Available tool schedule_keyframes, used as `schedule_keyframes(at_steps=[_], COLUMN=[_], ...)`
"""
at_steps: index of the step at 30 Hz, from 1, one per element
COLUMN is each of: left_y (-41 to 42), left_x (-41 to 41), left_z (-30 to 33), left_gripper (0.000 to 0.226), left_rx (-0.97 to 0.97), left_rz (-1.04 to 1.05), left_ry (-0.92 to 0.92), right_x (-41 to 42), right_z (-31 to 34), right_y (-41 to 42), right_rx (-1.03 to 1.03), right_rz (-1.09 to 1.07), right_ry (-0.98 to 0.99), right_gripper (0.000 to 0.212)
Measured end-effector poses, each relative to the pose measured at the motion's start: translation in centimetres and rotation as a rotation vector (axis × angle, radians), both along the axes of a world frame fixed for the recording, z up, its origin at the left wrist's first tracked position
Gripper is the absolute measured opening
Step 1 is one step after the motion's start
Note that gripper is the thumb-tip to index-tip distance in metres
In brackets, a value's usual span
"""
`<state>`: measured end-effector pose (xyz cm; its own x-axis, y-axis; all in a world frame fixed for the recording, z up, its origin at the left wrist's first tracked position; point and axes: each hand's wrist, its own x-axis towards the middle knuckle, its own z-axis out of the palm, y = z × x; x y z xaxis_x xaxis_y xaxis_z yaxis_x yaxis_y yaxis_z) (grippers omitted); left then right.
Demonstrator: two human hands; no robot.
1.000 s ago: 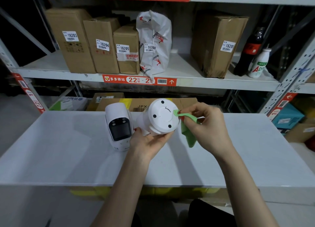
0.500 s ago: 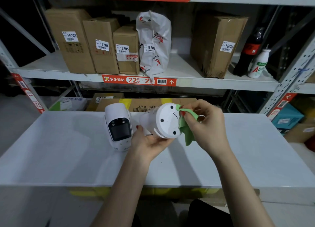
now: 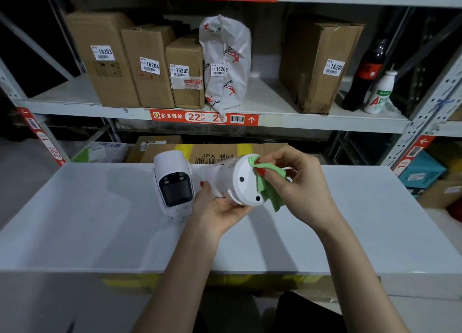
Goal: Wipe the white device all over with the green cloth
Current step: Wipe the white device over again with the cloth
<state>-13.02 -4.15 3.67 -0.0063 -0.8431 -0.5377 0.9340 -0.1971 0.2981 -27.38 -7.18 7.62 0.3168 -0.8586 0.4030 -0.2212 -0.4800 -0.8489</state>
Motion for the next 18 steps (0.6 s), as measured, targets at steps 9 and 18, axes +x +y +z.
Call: schedule_keyframes(at_steps=[9, 18], left_y=[0.11, 0.04], left_x=[0.4, 0.32], left_z=[0.0, 0.07], left_gripper=[0.073, 0.071], left_rx=[0.024, 0.035], left_rz=[-0.013, 0.015], left_ry=[0.068, 0.087], right_x=[-0.41, -0.13], right_z=[0.27, 0.23], right_y=[0.43, 0.48], right_rx=[0.035, 0.03], right_rz=[0.074, 0.057], right_ry=[0.117, 0.144], right_gripper=[0.022, 0.021])
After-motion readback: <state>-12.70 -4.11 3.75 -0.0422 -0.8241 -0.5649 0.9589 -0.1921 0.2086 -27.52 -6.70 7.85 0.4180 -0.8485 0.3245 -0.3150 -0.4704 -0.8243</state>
